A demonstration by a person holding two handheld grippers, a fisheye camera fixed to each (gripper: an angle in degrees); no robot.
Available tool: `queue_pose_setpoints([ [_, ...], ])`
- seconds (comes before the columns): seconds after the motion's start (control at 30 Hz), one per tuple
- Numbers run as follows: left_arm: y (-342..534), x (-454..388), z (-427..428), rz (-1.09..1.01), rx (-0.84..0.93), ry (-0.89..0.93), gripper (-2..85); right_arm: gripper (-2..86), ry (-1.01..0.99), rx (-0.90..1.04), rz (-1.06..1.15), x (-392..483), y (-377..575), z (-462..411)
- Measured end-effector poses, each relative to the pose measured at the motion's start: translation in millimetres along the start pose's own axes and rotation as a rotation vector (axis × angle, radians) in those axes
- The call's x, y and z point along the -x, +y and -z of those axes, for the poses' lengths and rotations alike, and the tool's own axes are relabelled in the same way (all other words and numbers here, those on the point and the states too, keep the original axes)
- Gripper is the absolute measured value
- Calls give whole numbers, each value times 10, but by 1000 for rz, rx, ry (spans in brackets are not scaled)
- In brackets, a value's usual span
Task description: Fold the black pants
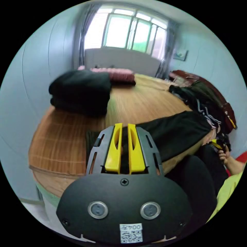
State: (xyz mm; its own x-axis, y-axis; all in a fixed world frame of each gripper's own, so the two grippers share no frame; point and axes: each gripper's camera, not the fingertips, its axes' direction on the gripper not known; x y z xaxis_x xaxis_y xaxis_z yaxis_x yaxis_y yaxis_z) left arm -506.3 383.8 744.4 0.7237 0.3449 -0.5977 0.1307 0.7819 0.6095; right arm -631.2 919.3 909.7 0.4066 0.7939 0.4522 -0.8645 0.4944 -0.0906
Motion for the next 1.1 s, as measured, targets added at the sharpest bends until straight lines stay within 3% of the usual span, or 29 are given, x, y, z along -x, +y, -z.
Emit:
queue_pose_setpoints([
  [0.03, 36, 54, -132, 21, 53, -5, 10, 6, 30, 5, 9, 46, 25, -24],
  [0.07, 128, 186, -82, 104, -55, 35, 10, 9, 43, 4, 13, 67, 39, -29],
  [0.1, 143, 298, -39, 198, -50, 41, 8, 23, 69, -3, 21, 107, 72, -32],
  [0.23, 159, 190, 345, 211, -163, 20, 4, 61, 163, -49, 65, 276, 185, -34],
  [0.3, 186, -104, 496, 227, -265, 139, 3, 66, 216, -67, 87, 368, 214, -63],
  [0.47, 115, -1233, 100, 120, -237, 360, 2, 81, 365, -192, 191, 745, 291, -152],
  [0.53, 86, -1525, -155, 157, -218, 432, 2, 88, 447, -305, 283, 911, 315, -101],
  [0.67, 76, -1915, -711, 302, -149, 640, 4, 86, 584, -290, 270, 769, 125, 49],
  [0.8, 82, -2067, -958, 254, -102, 578, 4, 54, 680, -324, 176, 342, -253, 490],
  [0.9, 108, -1944, -1028, 309, -105, 600, 3, 37, 600, -330, 141, 167, -673, 729],
  [1.1, 137, -1942, -1084, 355, -101, 561, 2, 39, 701, -234, 240, 320, -1727, 233],
])
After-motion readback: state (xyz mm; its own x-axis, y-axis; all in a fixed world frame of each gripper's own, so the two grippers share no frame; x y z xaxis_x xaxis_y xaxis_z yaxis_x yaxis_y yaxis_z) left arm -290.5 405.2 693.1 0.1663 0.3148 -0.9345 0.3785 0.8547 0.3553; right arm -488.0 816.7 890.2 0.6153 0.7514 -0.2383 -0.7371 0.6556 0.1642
